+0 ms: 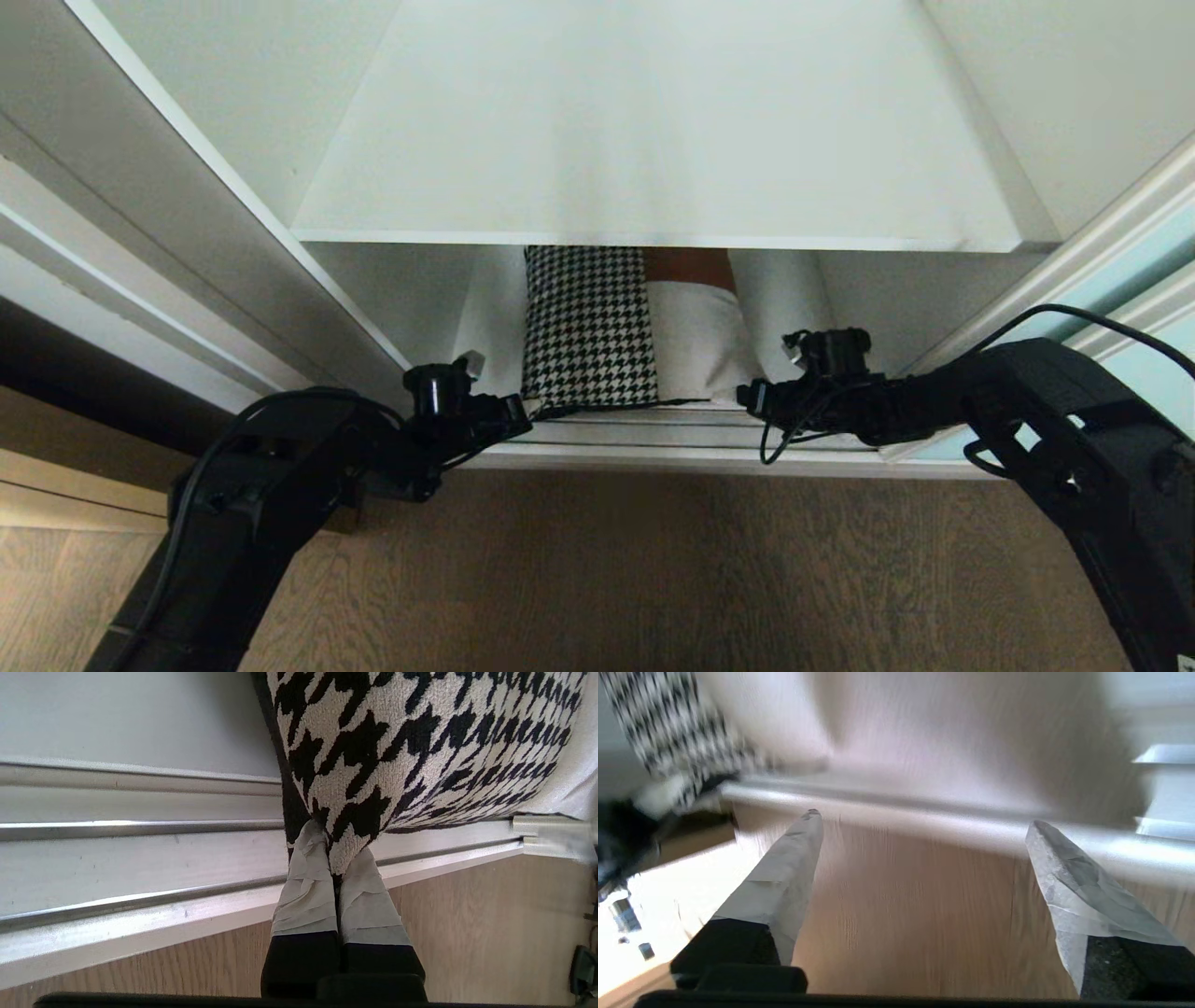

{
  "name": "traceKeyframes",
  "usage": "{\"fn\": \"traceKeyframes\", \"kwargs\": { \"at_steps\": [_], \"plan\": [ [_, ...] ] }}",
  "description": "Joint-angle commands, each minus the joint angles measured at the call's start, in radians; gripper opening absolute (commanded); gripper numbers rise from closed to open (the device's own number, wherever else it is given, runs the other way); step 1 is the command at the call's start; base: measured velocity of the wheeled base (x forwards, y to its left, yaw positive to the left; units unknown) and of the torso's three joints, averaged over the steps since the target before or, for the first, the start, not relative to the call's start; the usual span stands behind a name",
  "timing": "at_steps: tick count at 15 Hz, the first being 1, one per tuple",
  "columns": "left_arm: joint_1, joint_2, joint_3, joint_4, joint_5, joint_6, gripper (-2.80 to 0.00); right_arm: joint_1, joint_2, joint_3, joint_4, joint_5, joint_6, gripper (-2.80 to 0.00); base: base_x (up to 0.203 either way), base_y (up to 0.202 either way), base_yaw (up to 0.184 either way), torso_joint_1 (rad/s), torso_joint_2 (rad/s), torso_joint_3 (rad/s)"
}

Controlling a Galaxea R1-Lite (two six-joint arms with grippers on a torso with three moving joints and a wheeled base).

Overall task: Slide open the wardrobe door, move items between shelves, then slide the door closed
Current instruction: Place the pillow on the higher shelf

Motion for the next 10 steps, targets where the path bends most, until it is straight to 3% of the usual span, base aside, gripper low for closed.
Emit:
{"fn": "traceKeyframes", "kwargs": {
  "at_steps": [1,4,10],
  "plan": [
    [0.001,-0.005,0.005,-0.004,-0.002,-0.002,-2.80,-0.012,0.055,-0.065,-0.016,0.003,0.011,0.00,0.000,0.000,0.000,0.000,0.00,0.000],
    [0.003,-0.005,0.003,-0.005,-0.002,-0.005,-2.80,-0.044,0.099,-0.138,-0.022,0.002,0.013,0.00,0.000,0.000,0.000,0.000,0.00,0.000],
    [0.009,-0.003,0.009,-0.007,-0.010,-0.014,-2.80,-0.061,0.099,-0.142,-0.163,0.001,0.013,0.00,0.000,0.000,0.000,0.000,0.00,0.000]
  ]
}}
